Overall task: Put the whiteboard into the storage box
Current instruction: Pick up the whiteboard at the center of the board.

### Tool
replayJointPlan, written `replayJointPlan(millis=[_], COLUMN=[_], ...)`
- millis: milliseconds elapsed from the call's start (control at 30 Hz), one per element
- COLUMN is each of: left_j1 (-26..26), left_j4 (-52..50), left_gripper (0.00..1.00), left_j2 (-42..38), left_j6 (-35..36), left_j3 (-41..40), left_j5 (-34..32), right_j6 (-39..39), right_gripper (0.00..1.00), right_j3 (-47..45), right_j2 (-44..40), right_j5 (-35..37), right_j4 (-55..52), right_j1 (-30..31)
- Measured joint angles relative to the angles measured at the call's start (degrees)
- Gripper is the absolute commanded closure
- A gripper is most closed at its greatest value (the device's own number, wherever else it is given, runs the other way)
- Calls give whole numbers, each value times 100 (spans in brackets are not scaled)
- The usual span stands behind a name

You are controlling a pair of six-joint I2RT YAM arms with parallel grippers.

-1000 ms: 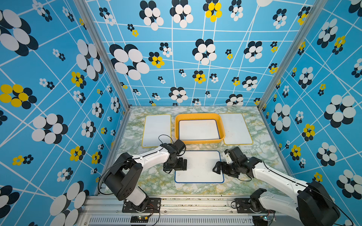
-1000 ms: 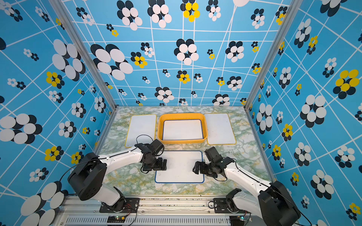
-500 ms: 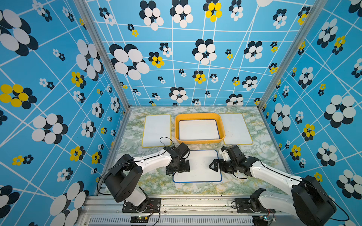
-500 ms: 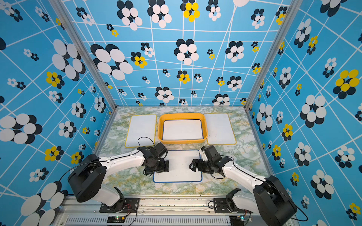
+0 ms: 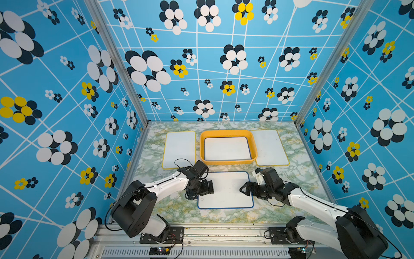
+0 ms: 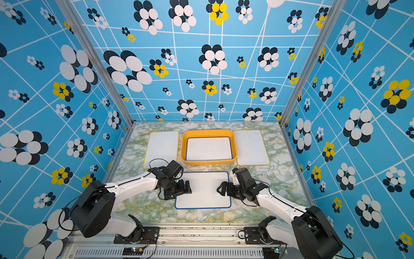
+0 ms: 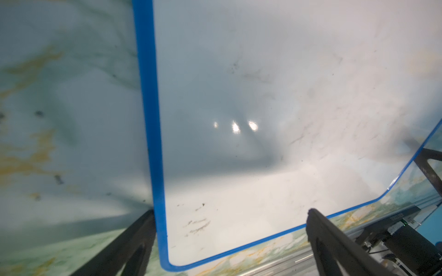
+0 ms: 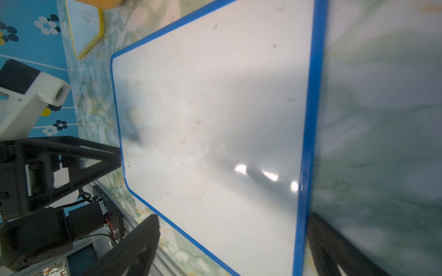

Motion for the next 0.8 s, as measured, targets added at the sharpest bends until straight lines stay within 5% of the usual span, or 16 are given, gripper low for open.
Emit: replayJointPlan(millis=[800], left_j1=[748], left_j4=[881], left_gripper=[0], left_j2=[-479], left_j6=[221], left_j3=[-608], left_j5=[1239], right_j6=[127], right_gripper=[2], right_j3=[-393], right_j2=[-155], right_j5=[627], right_j4=[938], right_j1=[15])
